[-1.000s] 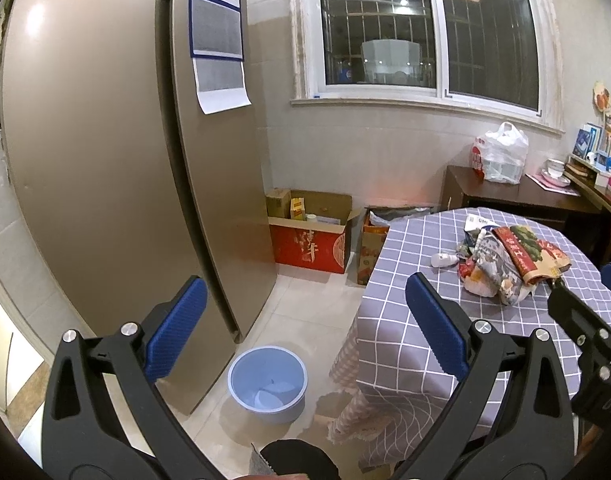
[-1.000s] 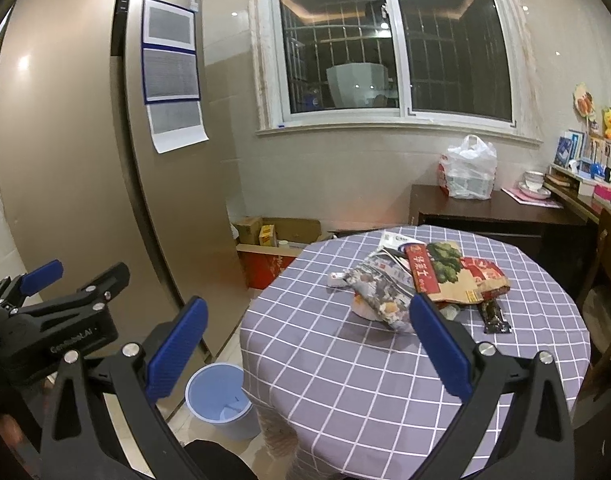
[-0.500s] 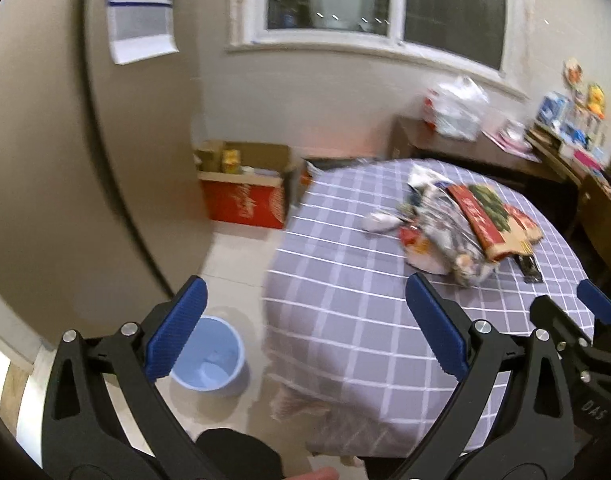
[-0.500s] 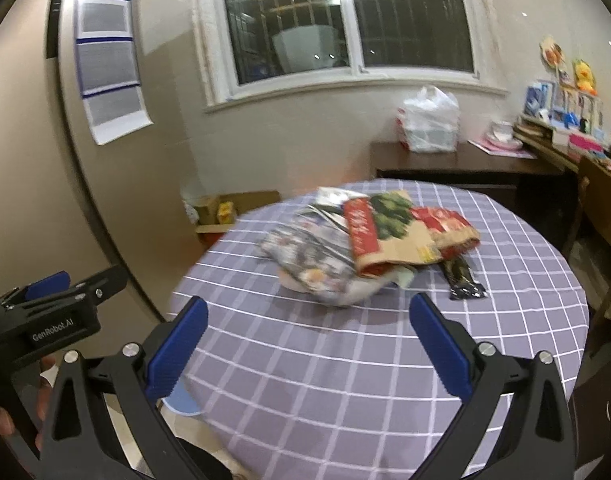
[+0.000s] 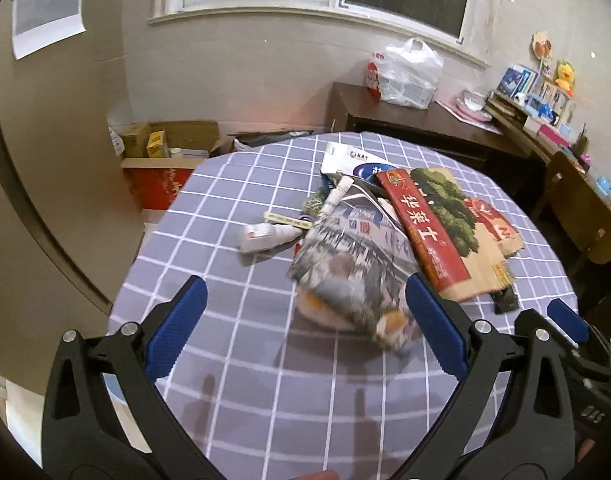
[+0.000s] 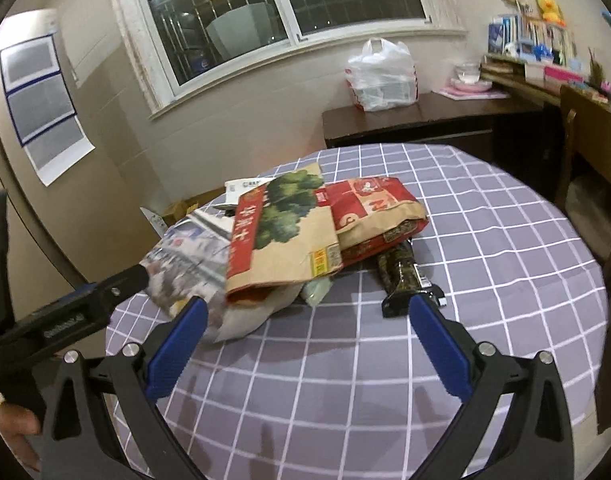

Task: Collect trash
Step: 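Reach both tools to the trash pile on the table, then grasp the red-and-green cardboard box with the left tool while the right tool grasps a wrapper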

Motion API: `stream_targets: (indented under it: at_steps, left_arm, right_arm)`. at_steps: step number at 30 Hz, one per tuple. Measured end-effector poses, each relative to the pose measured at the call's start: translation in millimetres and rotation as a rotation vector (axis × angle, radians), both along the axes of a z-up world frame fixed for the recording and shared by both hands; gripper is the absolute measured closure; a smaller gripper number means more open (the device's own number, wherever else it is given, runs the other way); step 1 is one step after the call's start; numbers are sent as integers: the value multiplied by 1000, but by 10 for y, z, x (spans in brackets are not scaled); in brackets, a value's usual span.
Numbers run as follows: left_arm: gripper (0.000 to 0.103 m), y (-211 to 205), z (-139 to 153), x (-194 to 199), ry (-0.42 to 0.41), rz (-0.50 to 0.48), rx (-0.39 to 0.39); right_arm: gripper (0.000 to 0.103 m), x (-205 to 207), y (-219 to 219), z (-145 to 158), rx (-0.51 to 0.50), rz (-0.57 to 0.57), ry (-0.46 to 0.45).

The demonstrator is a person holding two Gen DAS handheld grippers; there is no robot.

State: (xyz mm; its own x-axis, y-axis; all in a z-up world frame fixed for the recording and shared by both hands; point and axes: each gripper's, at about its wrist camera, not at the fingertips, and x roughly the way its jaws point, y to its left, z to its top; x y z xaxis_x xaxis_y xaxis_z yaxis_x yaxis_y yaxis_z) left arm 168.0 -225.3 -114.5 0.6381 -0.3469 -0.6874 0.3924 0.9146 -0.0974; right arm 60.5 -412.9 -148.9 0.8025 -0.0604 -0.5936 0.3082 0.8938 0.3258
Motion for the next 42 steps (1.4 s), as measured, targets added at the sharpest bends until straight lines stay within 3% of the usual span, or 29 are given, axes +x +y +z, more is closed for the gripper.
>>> stream_targets:
  at_steps: [5,7,11,15,17,18,25,30,36,42]
  left_arm:
    - [7,-113,-54,123,7,2,-30]
    - [12,-160,-61,147,-6,-6,-17]
    - [42,-189,-120,236,44,-39,-30]
    - [53,-175,-122,211,29,-47,-35]
    - [65,-153,-95,193,15,-52,-47]
    - [73,-125,-53,165,5,-55,-66]
    - [88,-46,102,21,-17,-100,-143]
    - [93,21,234,-165,-22,-141,-205]
    - [96,77,452,-518,-97,-184,-222]
    - [97,395,684,-775,-121,-148,-278]
  right_arm:
    - [4,179,-165,-121,116,7,0]
    - [4,244,-213,-129,151,-2,-17]
    - [4,379,-310,-173,220,-13,-38]
    - [6,474,-342,-198,261,-7,-67]
    - [32,472,-337,-188,260,-9,-75]
    - [50,497,-341,-187,263,-6,-76]
    - [87,429,-183,11,178,31,-135]
    - [98,258,-77,237,110,58,-199]
    - [99,79,94,387,62,99,-238]
    - [99,-134,387,635,12,176,-301]
